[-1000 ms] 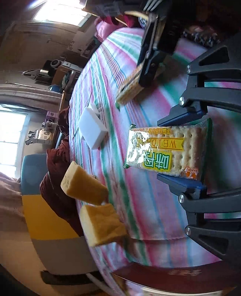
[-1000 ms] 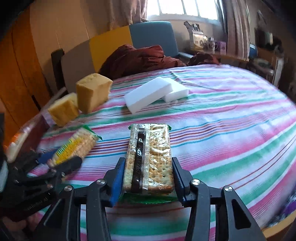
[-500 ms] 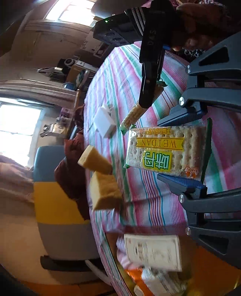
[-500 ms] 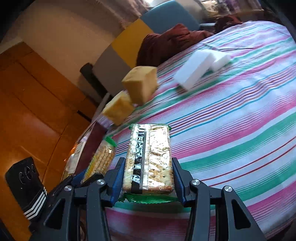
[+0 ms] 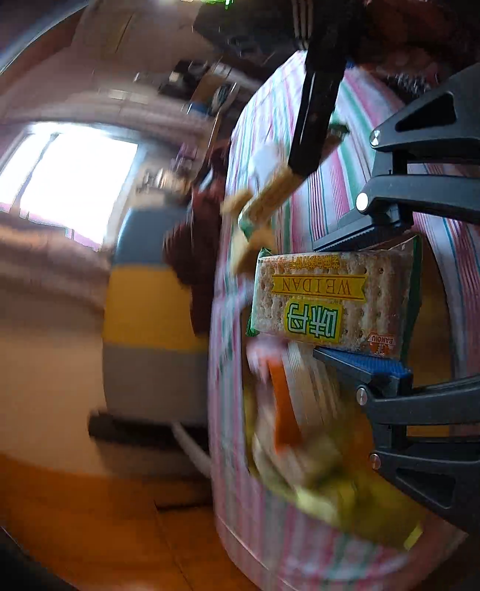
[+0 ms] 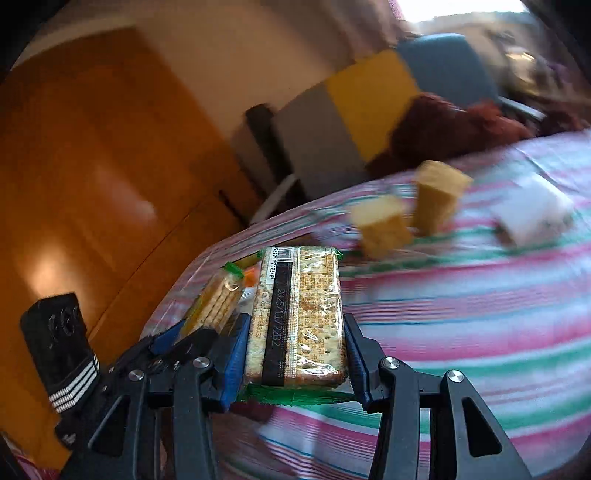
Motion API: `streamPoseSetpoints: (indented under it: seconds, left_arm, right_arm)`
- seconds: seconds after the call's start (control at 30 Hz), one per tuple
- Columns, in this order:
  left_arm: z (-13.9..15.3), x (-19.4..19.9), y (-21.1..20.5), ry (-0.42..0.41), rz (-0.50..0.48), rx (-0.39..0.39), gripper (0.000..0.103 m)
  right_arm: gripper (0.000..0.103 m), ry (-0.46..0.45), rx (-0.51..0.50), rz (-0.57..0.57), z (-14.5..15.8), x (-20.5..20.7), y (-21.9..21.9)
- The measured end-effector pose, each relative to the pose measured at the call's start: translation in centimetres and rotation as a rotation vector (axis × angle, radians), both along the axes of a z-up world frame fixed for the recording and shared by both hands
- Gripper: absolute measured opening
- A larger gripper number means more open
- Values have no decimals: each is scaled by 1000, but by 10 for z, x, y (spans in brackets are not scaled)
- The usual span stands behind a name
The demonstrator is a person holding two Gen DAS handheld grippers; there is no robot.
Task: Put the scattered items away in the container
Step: 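Carry both cracker packs over the gold tray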
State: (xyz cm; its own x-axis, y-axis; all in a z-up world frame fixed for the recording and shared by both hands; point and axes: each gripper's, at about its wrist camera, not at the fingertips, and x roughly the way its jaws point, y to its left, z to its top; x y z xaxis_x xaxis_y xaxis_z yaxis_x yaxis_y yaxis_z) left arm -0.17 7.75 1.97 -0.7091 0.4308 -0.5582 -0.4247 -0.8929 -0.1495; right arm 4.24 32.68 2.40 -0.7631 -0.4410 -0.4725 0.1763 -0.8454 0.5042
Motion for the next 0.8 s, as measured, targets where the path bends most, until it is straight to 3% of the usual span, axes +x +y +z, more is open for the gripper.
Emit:
streamPoseSetpoints:
  seconds: [0.2,0.3,0.37,0.47,0.53,0.8]
  left_arm:
    - [-19,-34,-67,-82,177,10,50]
    - [-34,-51,-78,-135,208,-36,50]
    - [-47,-62,-87,-214,238,-64,51]
    - [-56,-67,-105,-286,282,-7,51]
    - [-55,-67,-114,-284,299,38,51]
    - [-41,-58,-110,-194,316,71,51]
  right_arm:
    - [49,-27,80,203,-1,-35,-88]
    - [49,-52,118,273,-9,-51,-123]
    - [49,-65,152,312,-16,-65,-146]
    - [51,-90,219,351,-31,-79,-171]
    - [52,-97,249,339,-38,-79,-176]
    - [59,-94,148,268,-41,-58,-137]
